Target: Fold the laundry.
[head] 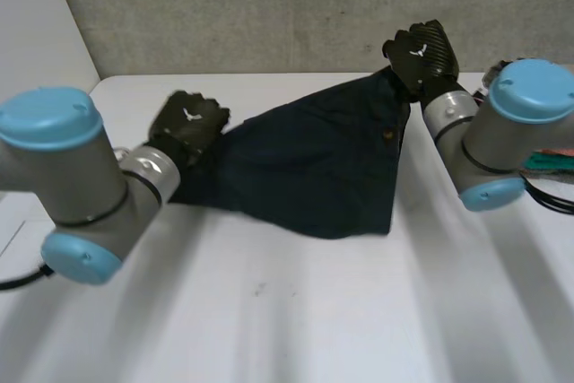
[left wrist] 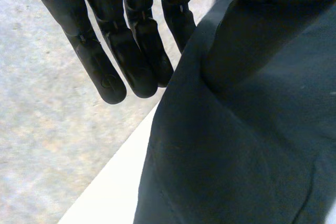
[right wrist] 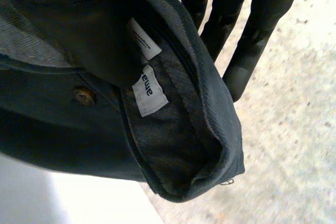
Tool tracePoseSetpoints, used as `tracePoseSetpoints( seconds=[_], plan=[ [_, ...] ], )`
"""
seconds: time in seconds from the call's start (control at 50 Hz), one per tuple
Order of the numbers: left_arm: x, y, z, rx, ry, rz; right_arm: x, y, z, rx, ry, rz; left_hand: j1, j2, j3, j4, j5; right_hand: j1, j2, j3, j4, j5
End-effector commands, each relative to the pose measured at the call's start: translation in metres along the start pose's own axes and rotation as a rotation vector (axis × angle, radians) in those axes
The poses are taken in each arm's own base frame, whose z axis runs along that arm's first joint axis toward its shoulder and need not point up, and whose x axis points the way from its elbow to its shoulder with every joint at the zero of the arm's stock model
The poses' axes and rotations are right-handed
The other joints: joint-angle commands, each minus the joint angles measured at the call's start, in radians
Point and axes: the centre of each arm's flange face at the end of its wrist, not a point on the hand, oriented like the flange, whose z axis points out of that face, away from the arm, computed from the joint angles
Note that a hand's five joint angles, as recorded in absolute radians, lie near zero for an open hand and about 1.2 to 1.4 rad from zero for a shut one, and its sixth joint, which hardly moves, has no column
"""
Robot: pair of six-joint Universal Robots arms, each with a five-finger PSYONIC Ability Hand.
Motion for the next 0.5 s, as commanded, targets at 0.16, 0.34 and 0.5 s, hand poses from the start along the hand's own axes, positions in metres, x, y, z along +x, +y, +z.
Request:
tracePoseSetpoints(
  seconds=[0.16,0.34,0.5],
  plan=[
    [0.039,0.026,0.005,-0.140,-0.087,-0.057,-0.031,0.048,0.025,0.004,0.035,0.005,-0.513,-0.559,-0.551,-0.560,-0.512,-0.902,-0.997,-1.000,-1.013,-0.981],
    [-0.016,-0.019,-0.019,-0.042,-0.238,-0.079,0.031,-0.008,-0.012,-0.136,0.056,0.012,-0.675,-0.722,-0.713,-0.722,-0.674,-0.902,-0.997,-1.000,-1.013,-0.981],
    [-0.004,-0.015,-0.054,-0.049,-0.116,-0.073,0.019,-0.026,-0.081,-0.333,-0.143,0.076,-0.663,-0.710,-0.701,-0.711,-0.662,-0.902,-0.997,-1.000,-1.013,-0.981]
  ],
)
